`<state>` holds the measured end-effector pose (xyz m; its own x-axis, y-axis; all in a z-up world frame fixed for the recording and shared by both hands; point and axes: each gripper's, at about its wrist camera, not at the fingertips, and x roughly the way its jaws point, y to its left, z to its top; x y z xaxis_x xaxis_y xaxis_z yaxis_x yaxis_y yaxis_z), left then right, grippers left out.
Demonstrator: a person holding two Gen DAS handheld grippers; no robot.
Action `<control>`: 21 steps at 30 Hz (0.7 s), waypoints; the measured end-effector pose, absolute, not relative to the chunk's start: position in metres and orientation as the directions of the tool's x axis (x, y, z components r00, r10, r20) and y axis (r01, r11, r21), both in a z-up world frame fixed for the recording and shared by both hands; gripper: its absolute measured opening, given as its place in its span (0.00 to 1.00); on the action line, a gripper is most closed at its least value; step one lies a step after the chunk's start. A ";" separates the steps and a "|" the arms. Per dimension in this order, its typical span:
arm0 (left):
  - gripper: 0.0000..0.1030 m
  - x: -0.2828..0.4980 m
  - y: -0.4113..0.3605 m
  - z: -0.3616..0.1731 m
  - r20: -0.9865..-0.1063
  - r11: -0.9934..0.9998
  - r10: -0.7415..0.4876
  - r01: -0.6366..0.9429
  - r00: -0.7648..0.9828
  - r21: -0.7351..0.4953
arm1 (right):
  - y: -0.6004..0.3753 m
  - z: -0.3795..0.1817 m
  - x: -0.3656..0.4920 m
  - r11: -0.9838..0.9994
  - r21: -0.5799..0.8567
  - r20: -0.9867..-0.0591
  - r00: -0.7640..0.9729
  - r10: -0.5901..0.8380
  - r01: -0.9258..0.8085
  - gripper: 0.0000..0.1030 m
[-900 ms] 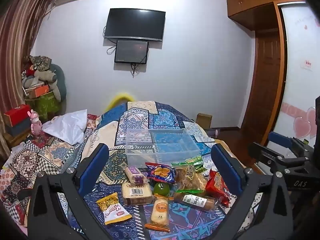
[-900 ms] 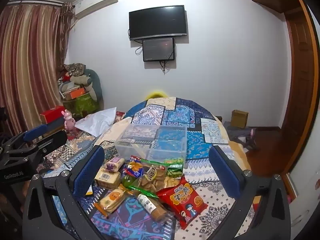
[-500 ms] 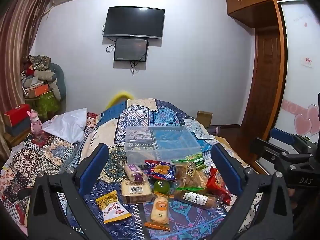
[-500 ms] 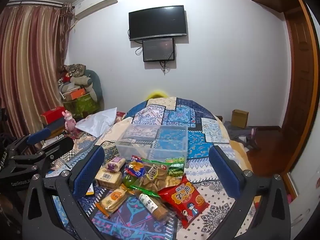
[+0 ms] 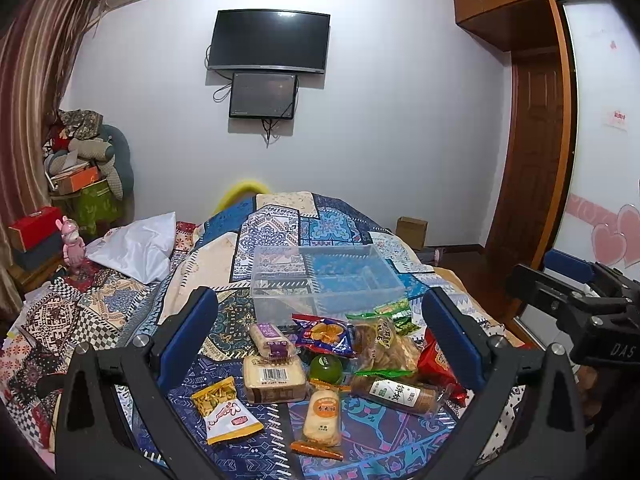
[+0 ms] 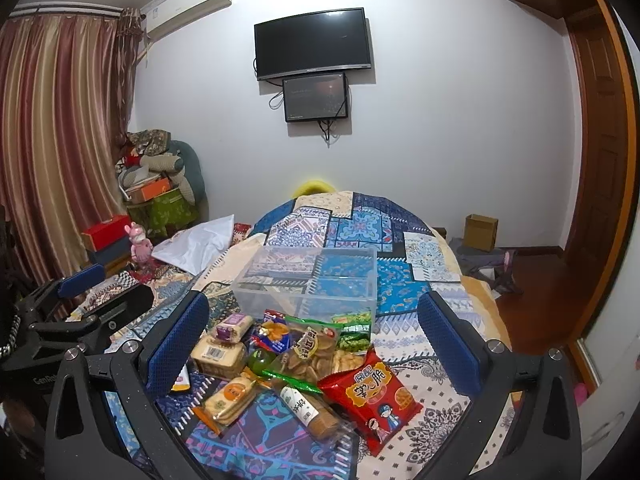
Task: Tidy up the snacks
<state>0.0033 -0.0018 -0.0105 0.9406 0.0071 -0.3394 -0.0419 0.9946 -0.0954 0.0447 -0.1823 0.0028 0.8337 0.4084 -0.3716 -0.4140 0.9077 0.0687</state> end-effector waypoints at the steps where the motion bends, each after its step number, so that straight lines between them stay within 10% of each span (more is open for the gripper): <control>1: 1.00 0.004 -0.001 -0.010 -0.341 0.994 0.006 -0.042 0.940 -0.097 | -0.183 0.003 0.044 0.908 0.069 -0.372 0.833 0.409 -0.414 1.00; 21: 1.00 0.006 -0.002 -0.014 -0.343 0.995 0.014 -0.046 0.939 -0.084 | -0.184 0.002 0.048 0.910 0.080 -0.377 0.833 0.405 -0.407 1.00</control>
